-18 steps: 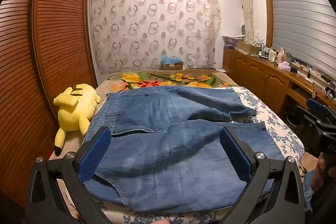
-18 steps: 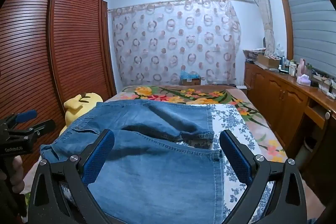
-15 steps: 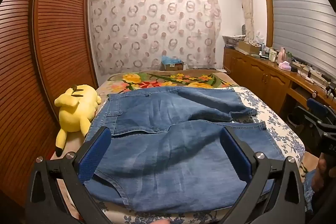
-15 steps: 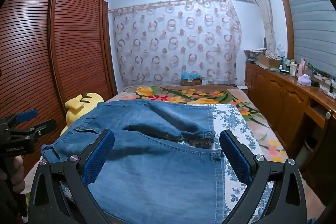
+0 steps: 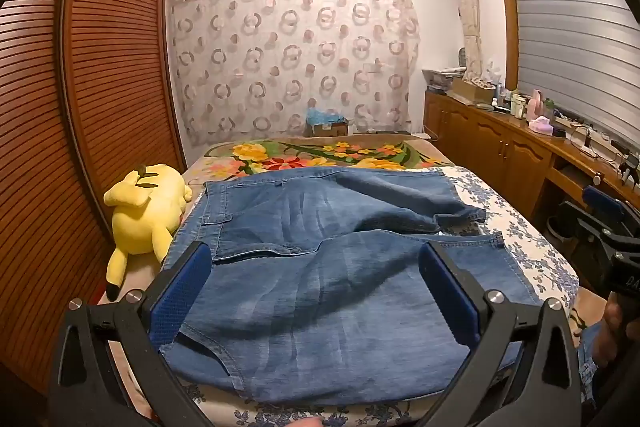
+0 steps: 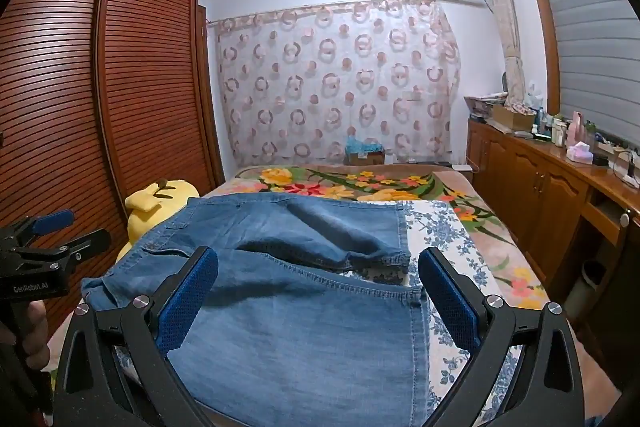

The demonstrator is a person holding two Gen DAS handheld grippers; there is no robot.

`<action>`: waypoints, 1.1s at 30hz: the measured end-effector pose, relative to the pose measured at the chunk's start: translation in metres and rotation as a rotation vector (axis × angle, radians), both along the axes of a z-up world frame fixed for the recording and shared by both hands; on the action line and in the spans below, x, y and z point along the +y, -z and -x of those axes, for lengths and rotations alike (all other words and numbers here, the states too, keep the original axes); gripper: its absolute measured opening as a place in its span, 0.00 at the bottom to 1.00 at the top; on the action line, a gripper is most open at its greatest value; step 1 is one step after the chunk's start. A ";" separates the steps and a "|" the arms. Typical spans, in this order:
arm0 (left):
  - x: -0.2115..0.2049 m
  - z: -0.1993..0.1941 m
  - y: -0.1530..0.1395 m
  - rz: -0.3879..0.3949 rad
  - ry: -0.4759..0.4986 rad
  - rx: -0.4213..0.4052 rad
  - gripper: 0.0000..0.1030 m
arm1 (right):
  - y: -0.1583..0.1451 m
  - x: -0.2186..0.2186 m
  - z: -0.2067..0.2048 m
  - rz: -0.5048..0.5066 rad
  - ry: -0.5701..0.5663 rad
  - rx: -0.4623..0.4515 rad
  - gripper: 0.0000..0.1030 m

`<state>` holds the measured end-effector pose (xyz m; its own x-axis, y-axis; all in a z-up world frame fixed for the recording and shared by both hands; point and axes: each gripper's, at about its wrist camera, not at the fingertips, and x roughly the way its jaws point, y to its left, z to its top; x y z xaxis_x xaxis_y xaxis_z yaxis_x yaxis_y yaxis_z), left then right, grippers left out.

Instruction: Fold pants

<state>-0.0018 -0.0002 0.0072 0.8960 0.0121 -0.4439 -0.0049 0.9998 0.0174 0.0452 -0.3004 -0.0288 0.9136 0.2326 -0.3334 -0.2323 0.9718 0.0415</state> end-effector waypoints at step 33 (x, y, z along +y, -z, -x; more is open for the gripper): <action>-0.006 0.010 -0.012 -0.005 0.003 -0.013 1.00 | -0.001 0.001 0.003 -0.006 -0.002 -0.006 0.97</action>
